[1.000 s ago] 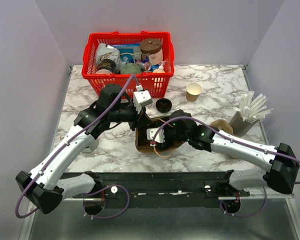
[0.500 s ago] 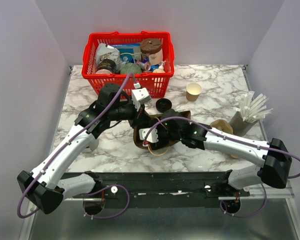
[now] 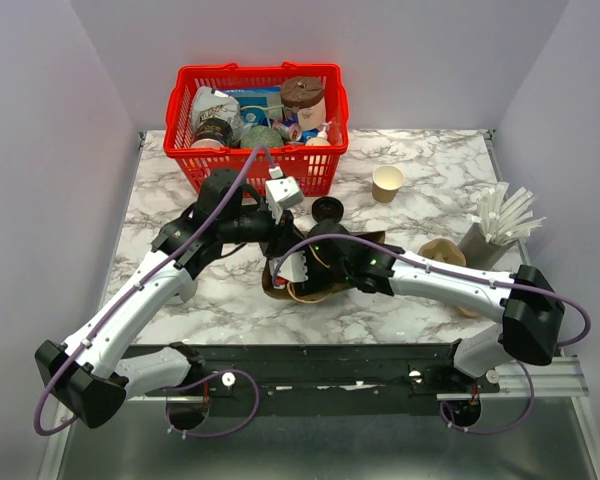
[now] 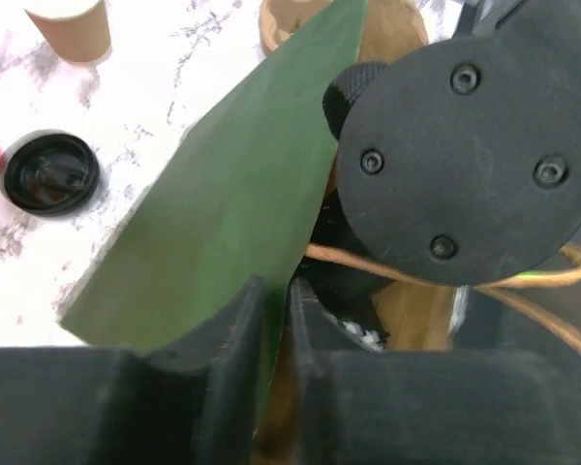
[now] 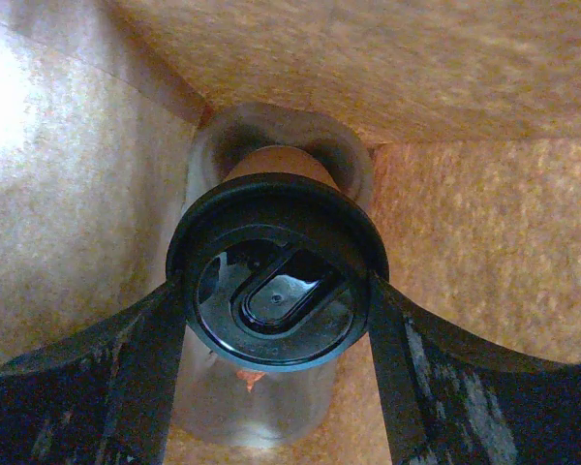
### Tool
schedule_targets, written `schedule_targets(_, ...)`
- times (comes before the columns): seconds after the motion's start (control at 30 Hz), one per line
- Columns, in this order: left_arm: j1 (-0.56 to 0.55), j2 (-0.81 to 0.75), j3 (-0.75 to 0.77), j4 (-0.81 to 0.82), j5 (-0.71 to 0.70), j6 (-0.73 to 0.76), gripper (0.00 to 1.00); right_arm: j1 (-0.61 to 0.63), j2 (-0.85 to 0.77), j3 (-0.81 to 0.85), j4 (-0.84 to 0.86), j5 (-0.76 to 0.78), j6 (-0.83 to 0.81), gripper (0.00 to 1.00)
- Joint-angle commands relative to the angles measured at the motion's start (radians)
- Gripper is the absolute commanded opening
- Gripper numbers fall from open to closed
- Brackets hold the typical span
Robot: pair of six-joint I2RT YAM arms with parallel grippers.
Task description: Pack the takeout coffee
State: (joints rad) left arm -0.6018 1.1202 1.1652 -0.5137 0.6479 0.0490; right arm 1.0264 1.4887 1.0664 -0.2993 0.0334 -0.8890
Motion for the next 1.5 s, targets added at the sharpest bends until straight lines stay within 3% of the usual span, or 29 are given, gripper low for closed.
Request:
schedule_targets(0.0, 0.029, -0.005, 0.020, -0.023, -0.014, -0.040, 0.38, -0.003, 0.027, 0.044, -0.004, 0.079, 0.025, 0.01)
schedule_targets(0.23, 0.171, -0.106, 0.039, -0.019, -0.103, -0.087, 0.78, -0.011, 0.047, 0.078, -0.035, 0.089, 0.038, 0.01)
schedule_targets(0.47, 0.212, -0.192, -0.015, -0.250, -0.059, -0.011, 0.81, -0.031, 0.065, 0.101, -0.089, 0.114, 0.042, 0.00)
schedule_targets(0.73, 0.215, -0.249, -0.125, -0.269, -0.014, -0.079, 0.81, -0.035, 0.074, 0.119, -0.144, 0.131, 0.071, 0.00)
schedule_targets(0.9, 0.214, -0.229, -0.163, -0.191, -0.034, -0.106, 0.81, -0.035, 0.081, 0.125, -0.155, 0.122, 0.078, 0.01)
schedule_targets(1.1, 0.215, -0.165, -0.173, -0.161, -0.070, -0.107, 0.70, -0.040, 0.077, 0.112, -0.156, 0.128, 0.088, 0.01)
schedule_targets(1.3, 0.214, -0.091, -0.187, -0.108, 0.010, -0.161, 0.51, -0.038, 0.081, 0.110, -0.156, 0.126, 0.101, 0.01)
schedule_targets(1.4, 0.215, -0.080, -0.199, -0.077, 0.039, -0.170, 0.30, -0.042, 0.085, 0.113, -0.156, 0.135, 0.096, 0.01)
schedule_targets(1.43, 0.215, -0.077, -0.197, -0.078, 0.059, -0.158, 0.11, -0.040, 0.085, 0.116, -0.158, 0.138, 0.096, 0.00)
schedule_targets(1.47, 0.214, -0.073, -0.194, -0.086, 0.070, -0.156, 0.03, -0.043, 0.085, 0.121, -0.159, 0.145, 0.099, 0.00)
